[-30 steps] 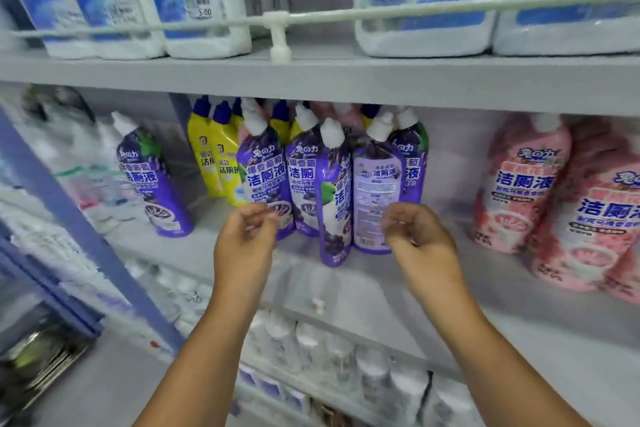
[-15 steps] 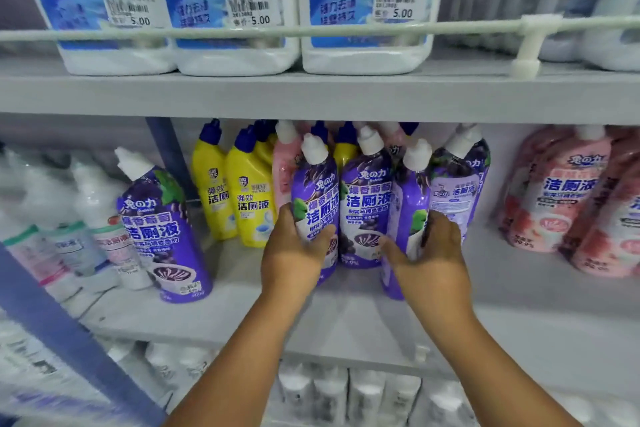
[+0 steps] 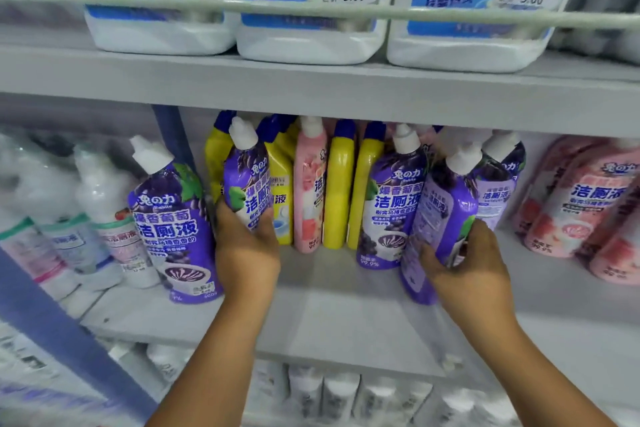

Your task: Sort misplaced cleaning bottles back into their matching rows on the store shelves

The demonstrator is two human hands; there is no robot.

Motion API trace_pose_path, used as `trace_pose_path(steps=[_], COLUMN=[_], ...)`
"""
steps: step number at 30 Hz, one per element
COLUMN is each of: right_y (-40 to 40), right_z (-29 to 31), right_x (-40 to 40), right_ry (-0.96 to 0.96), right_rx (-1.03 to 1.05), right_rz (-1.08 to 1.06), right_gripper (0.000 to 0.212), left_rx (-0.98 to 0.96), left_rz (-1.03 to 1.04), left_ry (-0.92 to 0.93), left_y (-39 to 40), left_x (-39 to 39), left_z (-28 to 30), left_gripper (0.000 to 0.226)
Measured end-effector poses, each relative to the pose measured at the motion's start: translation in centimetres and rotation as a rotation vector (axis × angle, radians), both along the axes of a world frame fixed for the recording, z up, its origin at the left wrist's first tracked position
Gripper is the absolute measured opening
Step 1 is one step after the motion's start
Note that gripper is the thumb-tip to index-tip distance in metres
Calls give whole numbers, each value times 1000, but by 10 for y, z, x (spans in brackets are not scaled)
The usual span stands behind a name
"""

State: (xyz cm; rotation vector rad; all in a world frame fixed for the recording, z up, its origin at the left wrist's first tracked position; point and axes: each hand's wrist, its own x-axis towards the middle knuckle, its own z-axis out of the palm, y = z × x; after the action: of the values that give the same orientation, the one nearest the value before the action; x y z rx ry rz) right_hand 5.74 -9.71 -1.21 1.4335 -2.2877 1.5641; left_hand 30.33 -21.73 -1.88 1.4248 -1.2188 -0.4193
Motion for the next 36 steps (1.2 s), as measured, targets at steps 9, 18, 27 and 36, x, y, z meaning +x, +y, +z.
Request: trace_pose_path(steps=[9, 18, 27, 36], right_y=[4, 22, 22, -15], right_z=[3, 2, -5, -4], right_x=[-12, -30, -32, 13], right_ry=[-100, -175, -266, -352], right_rx=[57, 101, 89, 115], right_rz=[85, 292, 397, 616], right_gripper=[33, 34, 32, 38], left_rx=[-536, -117, 50, -28], left_rz=[-233, -481, -428, -61], left_ry=[-164, -174, 65, 136], left_y=[65, 20, 68, 114], left_x=[-67, -135, -89, 56], left_z=[14, 45, 42, 59], left_gripper=[56, 67, 54, 48])
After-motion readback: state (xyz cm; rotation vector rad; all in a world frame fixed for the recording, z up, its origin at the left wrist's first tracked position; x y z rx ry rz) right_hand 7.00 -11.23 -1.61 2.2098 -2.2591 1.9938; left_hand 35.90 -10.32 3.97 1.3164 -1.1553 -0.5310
